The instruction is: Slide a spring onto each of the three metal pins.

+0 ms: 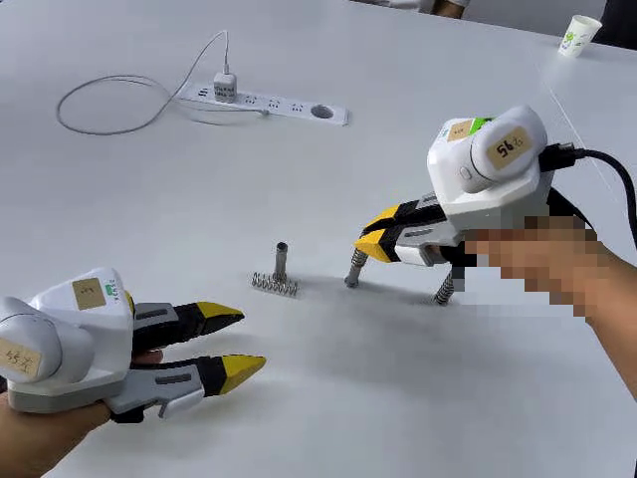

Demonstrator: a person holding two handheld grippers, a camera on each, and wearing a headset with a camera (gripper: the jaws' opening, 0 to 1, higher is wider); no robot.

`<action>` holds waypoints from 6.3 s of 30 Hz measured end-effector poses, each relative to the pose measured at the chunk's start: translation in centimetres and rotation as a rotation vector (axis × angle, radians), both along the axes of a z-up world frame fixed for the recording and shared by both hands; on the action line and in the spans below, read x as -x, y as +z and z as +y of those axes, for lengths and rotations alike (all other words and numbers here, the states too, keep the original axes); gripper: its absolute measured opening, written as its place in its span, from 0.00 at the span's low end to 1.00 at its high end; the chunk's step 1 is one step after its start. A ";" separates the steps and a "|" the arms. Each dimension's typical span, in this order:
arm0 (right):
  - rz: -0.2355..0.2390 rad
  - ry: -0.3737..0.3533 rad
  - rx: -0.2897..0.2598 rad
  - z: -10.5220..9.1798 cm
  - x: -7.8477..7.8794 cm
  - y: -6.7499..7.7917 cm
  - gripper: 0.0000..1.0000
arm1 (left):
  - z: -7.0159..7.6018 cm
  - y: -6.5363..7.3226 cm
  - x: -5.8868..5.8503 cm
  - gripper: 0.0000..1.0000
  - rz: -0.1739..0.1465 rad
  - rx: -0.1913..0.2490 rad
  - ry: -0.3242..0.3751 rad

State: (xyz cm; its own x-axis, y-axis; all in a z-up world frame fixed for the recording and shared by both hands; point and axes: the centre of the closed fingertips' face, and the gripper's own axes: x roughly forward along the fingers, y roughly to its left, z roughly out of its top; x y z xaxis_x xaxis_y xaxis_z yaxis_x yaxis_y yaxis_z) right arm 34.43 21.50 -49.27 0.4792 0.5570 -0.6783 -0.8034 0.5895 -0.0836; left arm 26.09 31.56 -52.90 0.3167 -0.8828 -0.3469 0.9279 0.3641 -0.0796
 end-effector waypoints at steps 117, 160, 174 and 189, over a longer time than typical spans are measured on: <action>0.087 0.163 0.072 6.9 4.2 -5.6 0.11 | 0.4 -0.2 0.1 0.32 -0.001 -0.032 0.002; 0.183 0.438 0.128 7.8 10.9 -3.6 0.11 | -1.2 -0.7 1.7 0.13 -0.092 -0.097 -0.162; 0.120 0.439 0.074 9.1 10.5 -0.9 0.11 | -1.4 -0.4 1.6 0.12 -0.098 -0.094 -0.154; 0.057 0.454 0.019 11.2 10.3 0.9 0.11 | -1.8 0.3 1.7 0.11 -0.104 -0.072 -0.146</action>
State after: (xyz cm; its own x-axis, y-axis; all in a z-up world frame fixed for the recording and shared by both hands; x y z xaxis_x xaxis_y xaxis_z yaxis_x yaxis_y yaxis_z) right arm 24.08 32.73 -48.39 0.1512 0.6895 -0.7084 -0.9837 0.1754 -0.0392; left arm 24.35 29.79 -52.62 0.2242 -0.8961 -0.3832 0.9733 0.2260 0.0409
